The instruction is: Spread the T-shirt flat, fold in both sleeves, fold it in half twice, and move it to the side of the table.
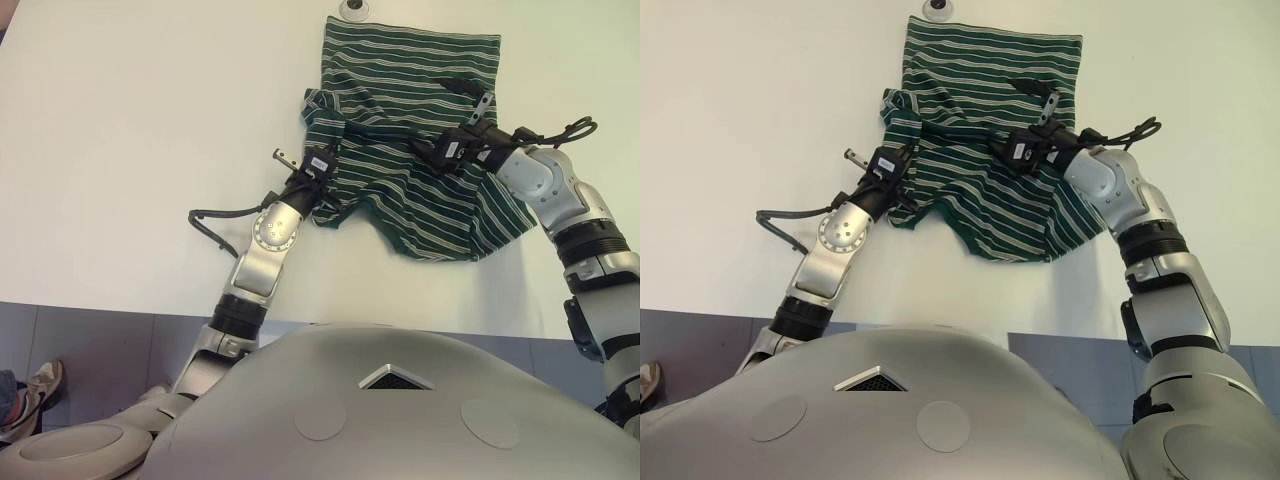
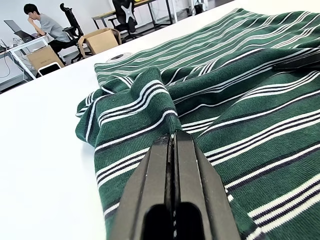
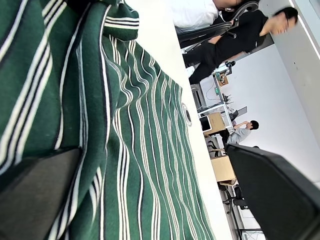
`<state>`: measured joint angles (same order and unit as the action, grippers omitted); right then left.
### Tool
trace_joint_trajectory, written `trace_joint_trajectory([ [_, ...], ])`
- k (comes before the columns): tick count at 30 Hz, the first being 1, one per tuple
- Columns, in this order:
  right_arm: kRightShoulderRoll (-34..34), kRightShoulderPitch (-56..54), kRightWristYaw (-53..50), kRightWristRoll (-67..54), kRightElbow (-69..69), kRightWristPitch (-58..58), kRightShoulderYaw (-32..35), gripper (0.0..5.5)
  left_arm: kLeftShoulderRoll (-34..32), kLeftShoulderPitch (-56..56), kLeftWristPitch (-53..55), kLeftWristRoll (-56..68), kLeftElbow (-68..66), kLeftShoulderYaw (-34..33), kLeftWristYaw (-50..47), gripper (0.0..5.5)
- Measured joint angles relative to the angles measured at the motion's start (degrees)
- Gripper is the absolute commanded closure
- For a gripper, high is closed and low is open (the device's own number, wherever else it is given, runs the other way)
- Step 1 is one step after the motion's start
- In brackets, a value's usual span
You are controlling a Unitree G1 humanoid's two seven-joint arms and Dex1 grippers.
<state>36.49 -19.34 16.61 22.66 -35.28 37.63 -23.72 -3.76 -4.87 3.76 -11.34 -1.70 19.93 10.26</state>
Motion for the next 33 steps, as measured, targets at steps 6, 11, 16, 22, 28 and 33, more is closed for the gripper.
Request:
trace_joint_trajectory([
  [6,0.00,0.00,0.00,0.00,0.00,0.00,0.00,0.10,0.18,-0.51,0.00,0.70,0.43,-0.66,0.02,5.48],
  [11,-0.01,0.00,0.00,0.00,-0.01,-0.01,0.00,0.10,0.04,-1.32,0.07,2.97,3.60,-2.99,0.33,5.48],
  [16,0.05,0.02,-0.01,0.00,-0.02,-0.01,0.00,0.10,-1.81,-4.57,1.38,6.89,8.32,-7.34,1.73,5.48],
  [22,0.12,0.03,-0.03,-0.01,-0.02,0.00,-0.02,0.10,-7.03,-10.97,2.15,11.58,12.53,-11.33,6.79,5.48],
  [28,0.14,0.02,-0.03,-0.04,-0.02,0.04,-0.02,0.10,-8.67,-10.81,1.73,12.74,9.53,-15.89,6.71,5.48],
  [33,0.15,0.02,-0.03,-0.06,-0.03,0.05,-0.02,0.10,-8.91,-7.86,-1.47,12.97,4.61,-16.99,6.74,4.90],
])
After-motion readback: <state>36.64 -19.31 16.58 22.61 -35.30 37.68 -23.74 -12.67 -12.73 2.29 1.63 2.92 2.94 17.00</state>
